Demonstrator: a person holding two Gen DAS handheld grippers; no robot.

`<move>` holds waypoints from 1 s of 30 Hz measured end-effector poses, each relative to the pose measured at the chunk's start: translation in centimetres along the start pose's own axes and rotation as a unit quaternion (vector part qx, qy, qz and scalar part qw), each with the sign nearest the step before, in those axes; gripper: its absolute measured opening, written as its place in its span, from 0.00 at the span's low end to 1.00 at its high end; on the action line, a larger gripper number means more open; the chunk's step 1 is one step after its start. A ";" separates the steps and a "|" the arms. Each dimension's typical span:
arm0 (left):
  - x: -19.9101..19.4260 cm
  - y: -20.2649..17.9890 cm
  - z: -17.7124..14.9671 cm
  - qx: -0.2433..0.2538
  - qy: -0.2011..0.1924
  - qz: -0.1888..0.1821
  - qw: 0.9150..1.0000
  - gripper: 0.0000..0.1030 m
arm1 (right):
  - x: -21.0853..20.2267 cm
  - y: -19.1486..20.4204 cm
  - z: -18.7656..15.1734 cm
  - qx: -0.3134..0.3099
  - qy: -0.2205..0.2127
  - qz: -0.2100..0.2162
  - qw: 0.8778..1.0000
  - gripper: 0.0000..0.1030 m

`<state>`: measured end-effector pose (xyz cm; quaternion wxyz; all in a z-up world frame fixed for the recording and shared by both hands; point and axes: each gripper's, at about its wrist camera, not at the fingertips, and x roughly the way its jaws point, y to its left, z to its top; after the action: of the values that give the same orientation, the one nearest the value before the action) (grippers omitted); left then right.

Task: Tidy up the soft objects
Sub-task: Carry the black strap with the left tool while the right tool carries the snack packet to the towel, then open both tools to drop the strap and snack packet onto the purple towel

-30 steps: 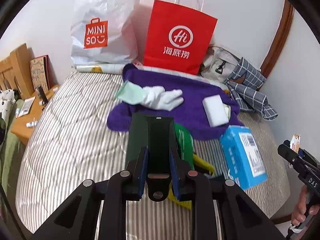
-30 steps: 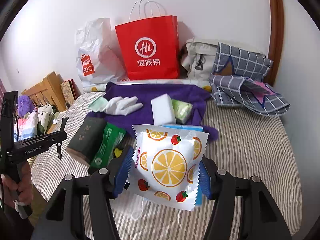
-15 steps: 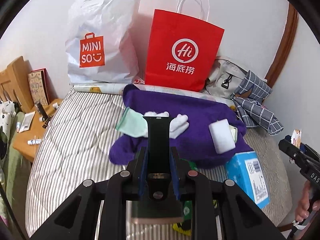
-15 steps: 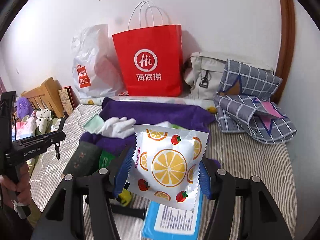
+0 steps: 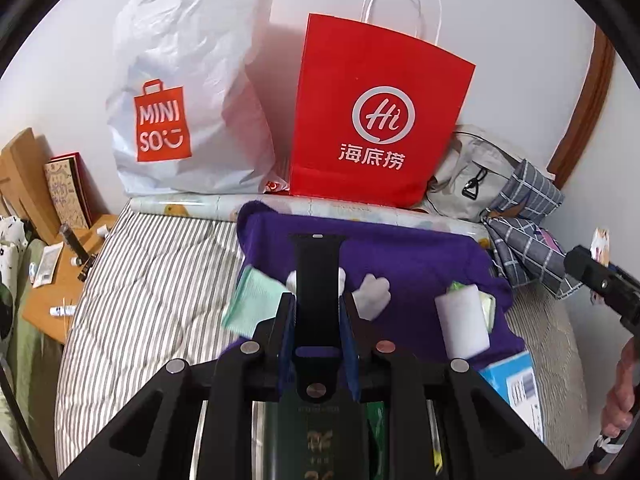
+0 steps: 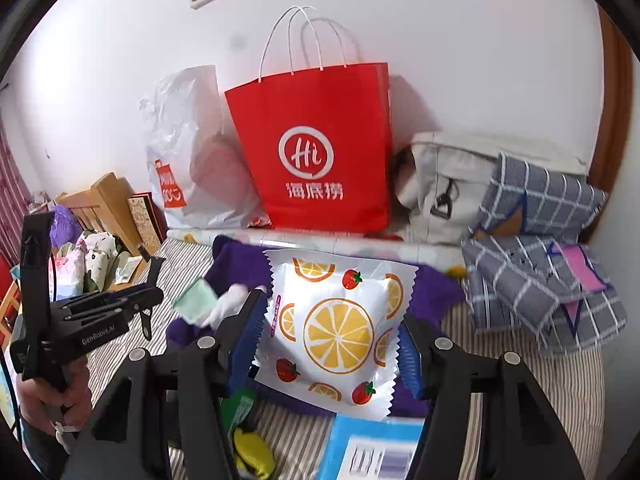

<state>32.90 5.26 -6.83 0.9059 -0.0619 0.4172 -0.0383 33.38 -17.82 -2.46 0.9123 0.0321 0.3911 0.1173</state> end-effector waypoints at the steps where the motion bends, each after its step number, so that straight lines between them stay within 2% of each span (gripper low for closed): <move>1: 0.4 0.0 0.3 0.001 0.001 0.001 1.000 0.20 | 0.4 -0.1 0.4 -0.001 0.000 0.001 1.000 0.57; 7: 2.8 -0.1 2.2 0.005 0.011 0.007 1.000 0.20 | 3.2 -1.6 3.1 0.005 0.002 0.014 1.000 0.57; 11: 4.6 -0.1 2.7 0.006 0.022 0.014 1.000 0.20 | 5.4 -3.2 4.0 0.005 0.011 0.006 1.000 0.57; 16: 7.1 0.3 3.0 -0.007 0.042 -0.001 0.999 0.20 | 9.3 -5.6 3.7 0.018 0.051 0.006 0.999 0.58; 19: 8.5 0.2 3.0 -0.003 0.054 0.002 0.999 0.20 | 11.4 -6.6 3.1 0.035 0.076 0.026 0.996 0.57; 24: 11.1 0.2 3.4 0.001 0.078 -0.001 0.997 0.20 | 14.5 -7.0 2.1 0.041 0.122 0.039 0.991 0.56; 30: 13.4 0.0 3.4 0.007 0.100 -0.004 0.995 0.21 | 16.6 -7.2 0.8 0.029 0.166 0.029 0.985 0.56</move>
<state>44.18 3.89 -14.64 0.8601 -0.0524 0.5049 -0.0506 46.35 -20.77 -14.75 0.8293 0.0503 0.5396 0.1360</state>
